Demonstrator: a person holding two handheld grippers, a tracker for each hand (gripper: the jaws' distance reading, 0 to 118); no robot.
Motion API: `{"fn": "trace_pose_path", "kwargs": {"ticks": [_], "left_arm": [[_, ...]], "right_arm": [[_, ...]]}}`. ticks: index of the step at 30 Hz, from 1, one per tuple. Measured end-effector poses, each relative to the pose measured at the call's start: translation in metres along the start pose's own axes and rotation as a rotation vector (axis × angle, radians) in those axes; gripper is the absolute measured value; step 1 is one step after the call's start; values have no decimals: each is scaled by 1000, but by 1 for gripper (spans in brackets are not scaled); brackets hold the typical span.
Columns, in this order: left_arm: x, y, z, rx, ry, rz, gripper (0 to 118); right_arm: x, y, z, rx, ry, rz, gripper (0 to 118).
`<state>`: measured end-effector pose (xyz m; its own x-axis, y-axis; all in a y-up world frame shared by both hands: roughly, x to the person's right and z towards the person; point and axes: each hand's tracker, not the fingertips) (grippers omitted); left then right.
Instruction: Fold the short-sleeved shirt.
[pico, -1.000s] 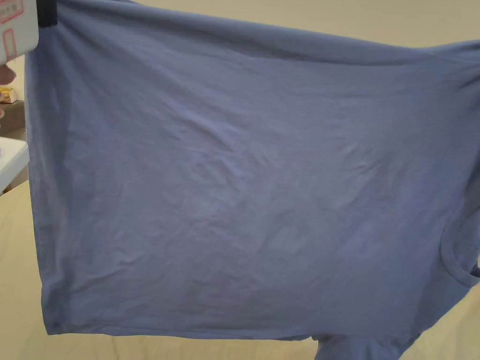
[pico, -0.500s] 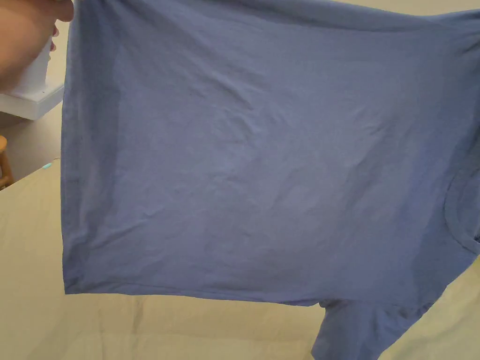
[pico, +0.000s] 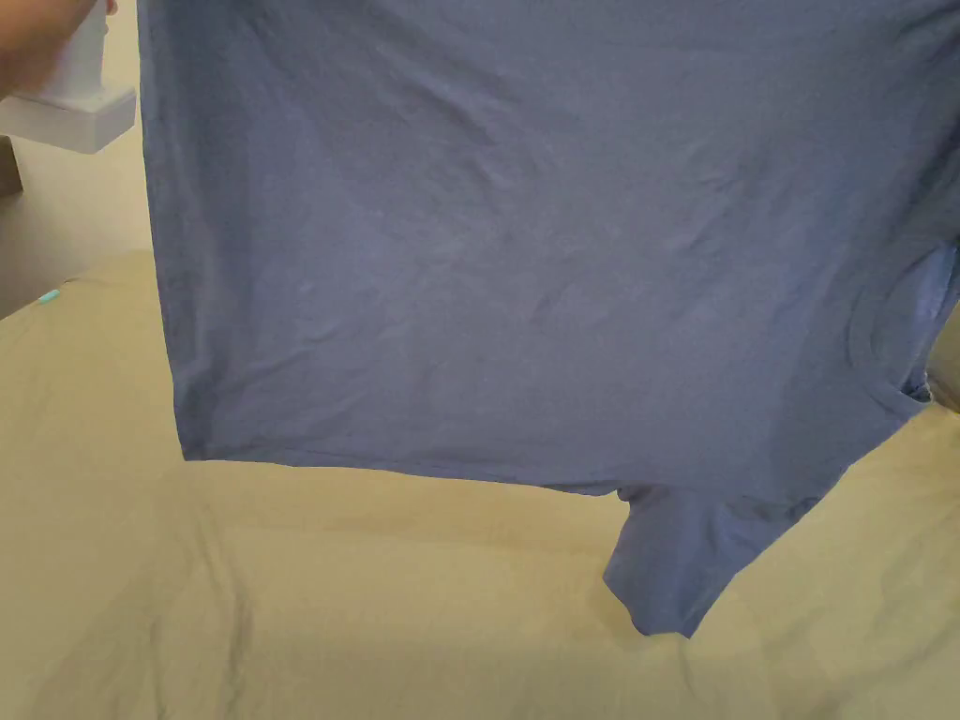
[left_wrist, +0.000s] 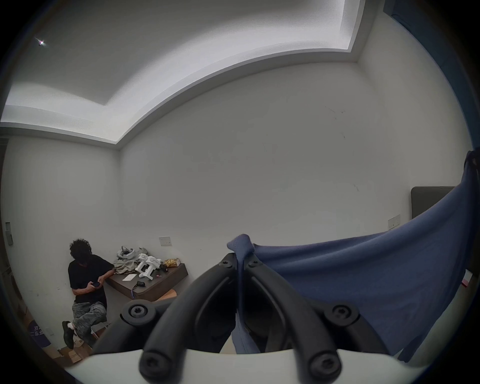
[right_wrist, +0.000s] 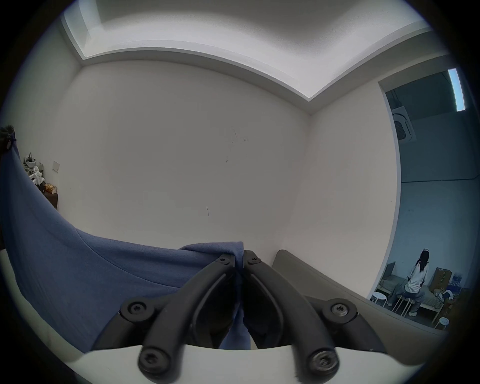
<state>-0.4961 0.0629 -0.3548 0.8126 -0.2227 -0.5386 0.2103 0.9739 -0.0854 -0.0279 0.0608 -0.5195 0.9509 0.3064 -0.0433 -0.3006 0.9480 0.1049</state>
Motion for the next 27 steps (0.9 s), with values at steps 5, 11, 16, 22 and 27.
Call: {"fn": "trace_pose_path", "kwargs": {"ticks": [5,11,16,22,27], "left_arm": [[14,-47,-18,22,-2,-3,1],[33,-134,-12,-69,-57,21,1],[37,-227,20,-167,-116,5,1],[31,-333,110,-295,-193,30,1],[30,-412,206,-575,-324,-89,1]], "right_arm": [[-30,-42,-5,-45,14,56,6],[-55,-116,-7,-148,89,85,6],[-62,-196,19,-256,151,42,6],[-68,-291,111,-400,247,-6,6],[-70,-376,221,-569,369,90,6]]}}
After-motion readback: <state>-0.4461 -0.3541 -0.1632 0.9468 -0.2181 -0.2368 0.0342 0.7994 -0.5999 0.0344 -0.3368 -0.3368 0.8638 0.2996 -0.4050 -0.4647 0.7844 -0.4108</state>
